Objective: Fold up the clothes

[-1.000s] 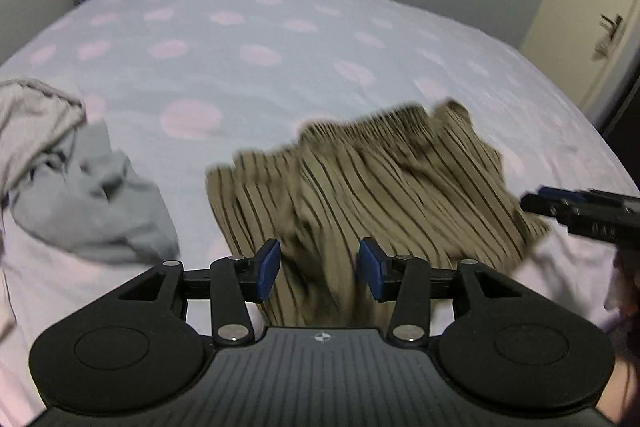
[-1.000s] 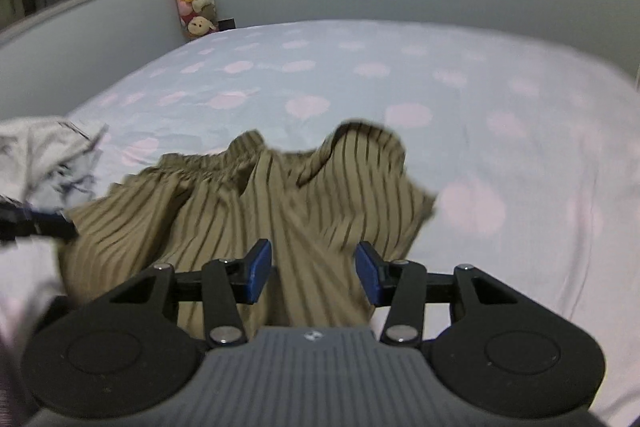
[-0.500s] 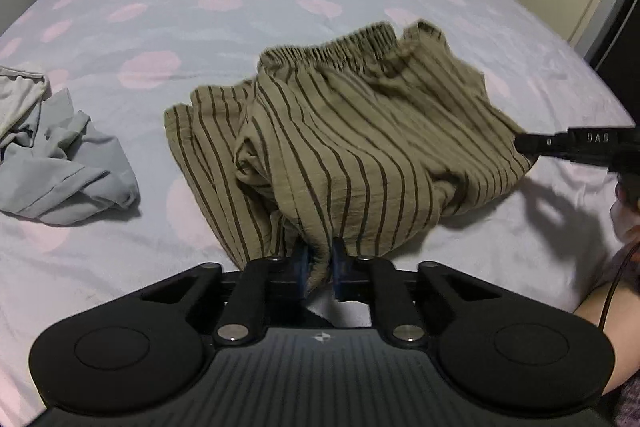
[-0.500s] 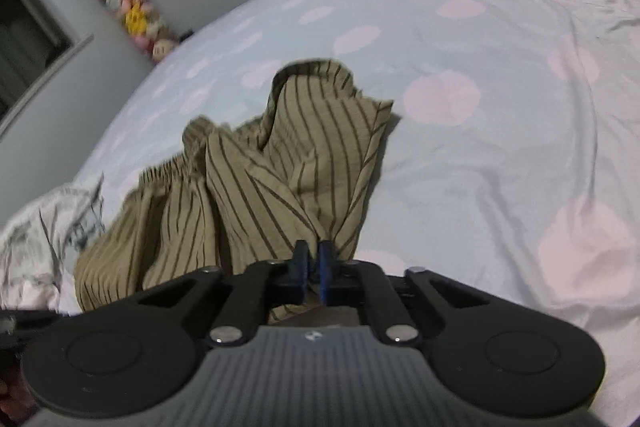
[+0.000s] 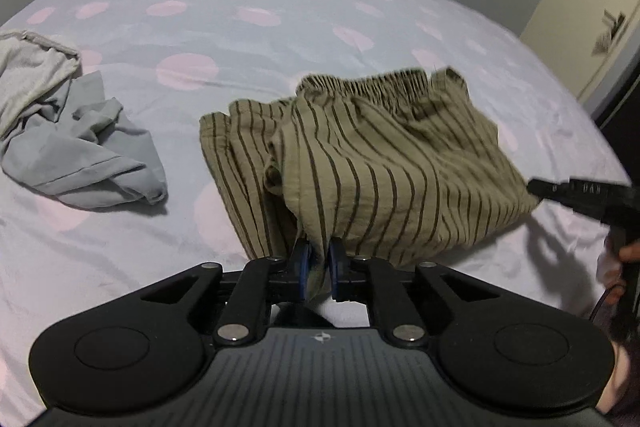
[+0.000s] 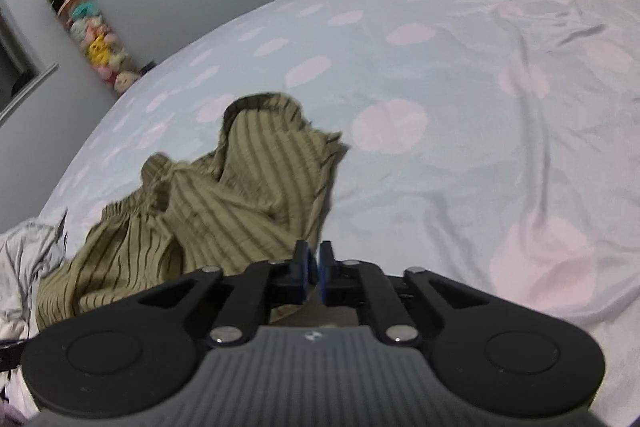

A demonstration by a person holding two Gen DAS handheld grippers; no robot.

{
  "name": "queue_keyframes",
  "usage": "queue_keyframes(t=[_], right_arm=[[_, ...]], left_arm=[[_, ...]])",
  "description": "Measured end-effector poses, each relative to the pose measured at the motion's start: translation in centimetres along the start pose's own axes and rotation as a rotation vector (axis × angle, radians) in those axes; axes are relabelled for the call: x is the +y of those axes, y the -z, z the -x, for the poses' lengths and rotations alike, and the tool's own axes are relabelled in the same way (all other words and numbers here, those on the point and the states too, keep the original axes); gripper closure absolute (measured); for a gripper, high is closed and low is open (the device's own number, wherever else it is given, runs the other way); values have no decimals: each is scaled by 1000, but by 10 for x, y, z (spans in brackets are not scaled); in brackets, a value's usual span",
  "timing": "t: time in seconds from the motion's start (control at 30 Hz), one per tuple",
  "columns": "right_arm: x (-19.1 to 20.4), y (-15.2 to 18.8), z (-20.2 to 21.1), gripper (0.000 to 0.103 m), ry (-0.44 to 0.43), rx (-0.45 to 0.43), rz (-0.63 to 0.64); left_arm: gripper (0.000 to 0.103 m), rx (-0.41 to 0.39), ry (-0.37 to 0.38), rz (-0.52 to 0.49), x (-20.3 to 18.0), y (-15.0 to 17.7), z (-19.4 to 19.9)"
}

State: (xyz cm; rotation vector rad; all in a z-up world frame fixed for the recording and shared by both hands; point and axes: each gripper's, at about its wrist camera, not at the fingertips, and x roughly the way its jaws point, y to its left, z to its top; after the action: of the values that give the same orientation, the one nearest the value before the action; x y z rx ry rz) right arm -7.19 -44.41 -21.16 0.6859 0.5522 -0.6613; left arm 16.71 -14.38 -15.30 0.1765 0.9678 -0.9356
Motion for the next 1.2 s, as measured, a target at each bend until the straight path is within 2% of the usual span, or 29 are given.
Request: queue_keyframes(t=[0.07,0.17,0.27,0.5,0.6,0.73,0.9,1.03,1.17,1.2], right_arm=[[-5,0,5,90,23,-20,-26],[-6,2,18,87,-1,-53,-33],[4,4,36,63,-11,-99,13],[38,9,73,57,13,-139,157],[53,12,90,52,28,-161,218],[70,22,110,47,22,-176,239],[84,43,124,45,13,-166,262],[87,57,129,45,40,-146,291],[80,56,136,45,72,-153,244],[77,54,137,40,76,-157,225]], left_arm=[[95,-19,17,17,3,0,4],[90,-39,27,9,1,0,8],[85,-63,42,-3,-2,0,13],[64,-148,108,35,4,-2,29],[62,-179,131,73,11,-4,34],[59,-204,142,100,15,-5,39],[57,-223,161,81,9,-7,43],[56,-224,157,69,5,-5,46],[49,-233,148,85,7,-2,50],[49,-233,146,92,8,-2,50]])
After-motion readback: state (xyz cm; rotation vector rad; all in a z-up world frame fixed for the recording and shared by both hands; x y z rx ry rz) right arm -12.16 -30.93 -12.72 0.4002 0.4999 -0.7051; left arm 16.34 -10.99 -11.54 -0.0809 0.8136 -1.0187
